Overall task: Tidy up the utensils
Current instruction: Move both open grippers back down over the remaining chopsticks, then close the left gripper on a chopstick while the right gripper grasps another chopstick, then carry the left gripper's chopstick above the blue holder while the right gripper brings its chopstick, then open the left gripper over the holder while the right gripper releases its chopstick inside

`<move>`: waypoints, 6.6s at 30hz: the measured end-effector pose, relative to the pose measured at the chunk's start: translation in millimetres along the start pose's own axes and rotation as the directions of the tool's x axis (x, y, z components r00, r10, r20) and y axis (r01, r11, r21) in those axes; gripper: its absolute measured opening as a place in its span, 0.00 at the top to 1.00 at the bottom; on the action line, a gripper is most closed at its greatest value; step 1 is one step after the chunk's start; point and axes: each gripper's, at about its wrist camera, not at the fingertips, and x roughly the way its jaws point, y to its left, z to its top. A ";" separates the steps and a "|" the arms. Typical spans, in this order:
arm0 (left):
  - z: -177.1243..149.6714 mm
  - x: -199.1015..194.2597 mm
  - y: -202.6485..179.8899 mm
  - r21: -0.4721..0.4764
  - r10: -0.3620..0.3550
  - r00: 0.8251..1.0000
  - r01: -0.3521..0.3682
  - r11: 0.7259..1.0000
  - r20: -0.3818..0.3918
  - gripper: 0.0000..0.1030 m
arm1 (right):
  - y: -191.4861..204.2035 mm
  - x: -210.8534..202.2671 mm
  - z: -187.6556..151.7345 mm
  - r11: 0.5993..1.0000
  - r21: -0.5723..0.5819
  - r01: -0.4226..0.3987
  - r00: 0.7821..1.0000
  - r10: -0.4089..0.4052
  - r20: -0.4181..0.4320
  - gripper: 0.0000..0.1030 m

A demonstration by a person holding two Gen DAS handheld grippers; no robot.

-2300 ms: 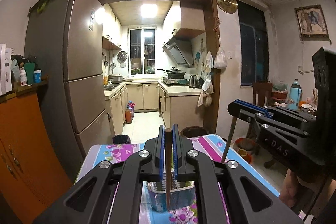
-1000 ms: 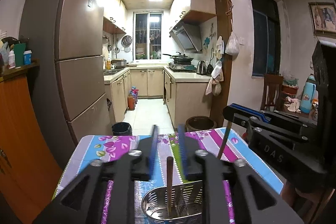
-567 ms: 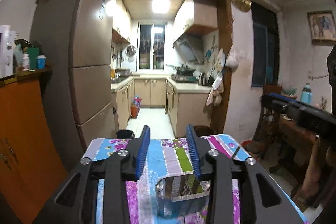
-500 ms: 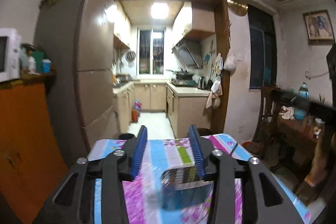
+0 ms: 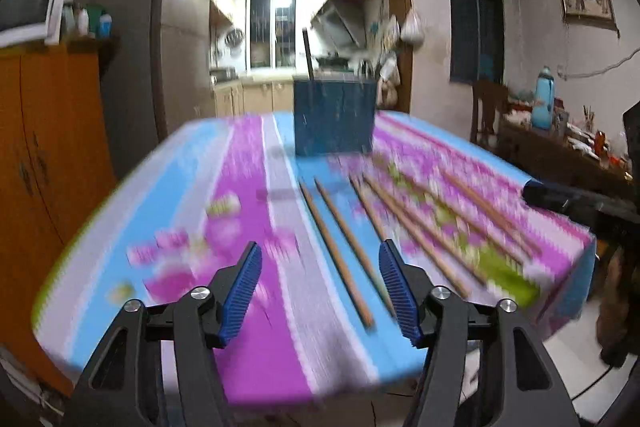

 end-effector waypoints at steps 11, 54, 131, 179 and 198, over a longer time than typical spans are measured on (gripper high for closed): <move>-36.5 18.0 -16.4 0.052 -0.005 0.999 0.007 0.999 -0.032 0.67 | 19.0 27.2 -44.5 0.995 -0.080 0.062 0.995 -0.068 -0.078 0.83; -54.8 27.5 -39.7 0.036 0.060 0.995 -0.062 0.997 0.074 0.79 | 26.4 34.9 -51.2 0.988 -0.079 0.136 0.991 -0.136 0.001 0.88; 232.6 14.1 -14.0 0.079 -0.058 0.950 0.035 0.996 0.307 0.92 | -9.7 -2.4 233.8 0.976 -0.211 0.047 0.989 -0.016 0.144 0.95; 360.2 151.7 3.2 0.002 0.015 0.949 -0.017 1.000 0.316 0.93 | -58.4 128.3 358.9 0.985 -0.154 0.074 0.996 -0.064 0.066 0.95; 357.4 164.3 3.0 -0.007 0.036 0.955 -0.035 0.999 0.296 0.78 | -60.4 137.8 354.2 0.987 -0.153 0.058 0.998 -0.051 0.049 0.94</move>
